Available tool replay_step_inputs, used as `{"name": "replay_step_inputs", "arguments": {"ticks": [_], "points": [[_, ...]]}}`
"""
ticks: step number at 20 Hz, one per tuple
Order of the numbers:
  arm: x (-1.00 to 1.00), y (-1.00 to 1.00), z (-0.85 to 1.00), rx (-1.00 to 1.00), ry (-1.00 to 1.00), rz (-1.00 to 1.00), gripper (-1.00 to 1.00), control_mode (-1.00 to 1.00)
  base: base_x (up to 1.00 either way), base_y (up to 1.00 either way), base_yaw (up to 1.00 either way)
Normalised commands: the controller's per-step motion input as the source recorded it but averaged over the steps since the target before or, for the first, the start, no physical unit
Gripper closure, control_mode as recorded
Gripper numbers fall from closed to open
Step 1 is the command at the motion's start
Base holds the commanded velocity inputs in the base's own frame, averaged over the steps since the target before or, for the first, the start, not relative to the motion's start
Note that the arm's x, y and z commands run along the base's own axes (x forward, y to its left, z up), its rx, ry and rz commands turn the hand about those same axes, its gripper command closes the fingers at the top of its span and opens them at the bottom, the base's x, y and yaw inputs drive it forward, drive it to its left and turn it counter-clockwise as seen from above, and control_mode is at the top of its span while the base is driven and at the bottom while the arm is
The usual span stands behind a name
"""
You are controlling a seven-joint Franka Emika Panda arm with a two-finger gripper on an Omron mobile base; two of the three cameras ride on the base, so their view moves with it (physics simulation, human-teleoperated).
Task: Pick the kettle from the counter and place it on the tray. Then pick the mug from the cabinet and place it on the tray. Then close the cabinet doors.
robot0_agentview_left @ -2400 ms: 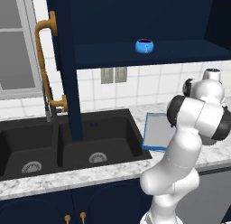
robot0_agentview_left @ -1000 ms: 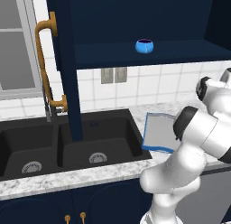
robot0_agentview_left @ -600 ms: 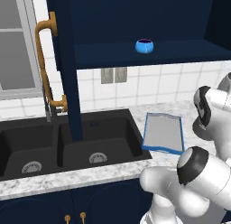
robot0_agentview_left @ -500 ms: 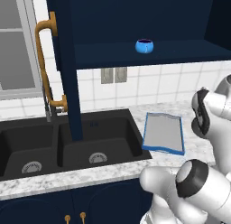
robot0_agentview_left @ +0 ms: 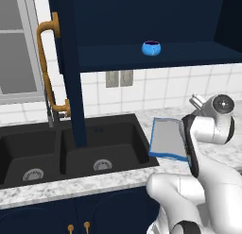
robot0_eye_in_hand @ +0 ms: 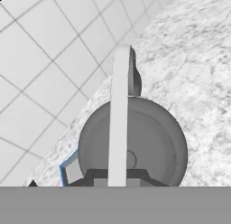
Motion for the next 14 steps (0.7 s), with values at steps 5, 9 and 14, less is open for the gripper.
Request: {"name": "replay_step_inputs", "arguments": {"ticks": [5, 9, 14], "points": [[0.07, 0.63, 0.32, 0.0, 0.01, 0.0, 1.0, -1.0, 0.0, 0.0, 0.0], [0.23, 0.31, 0.3, 0.02, 0.13, 0.03, 1.0, -1.0, 0.0, 0.0, 0.0], [0.19, 0.19, 0.03, 0.1, 0.2, 0.13, 1.0, -1.0, 0.0, 0.0, 0.0]]}}
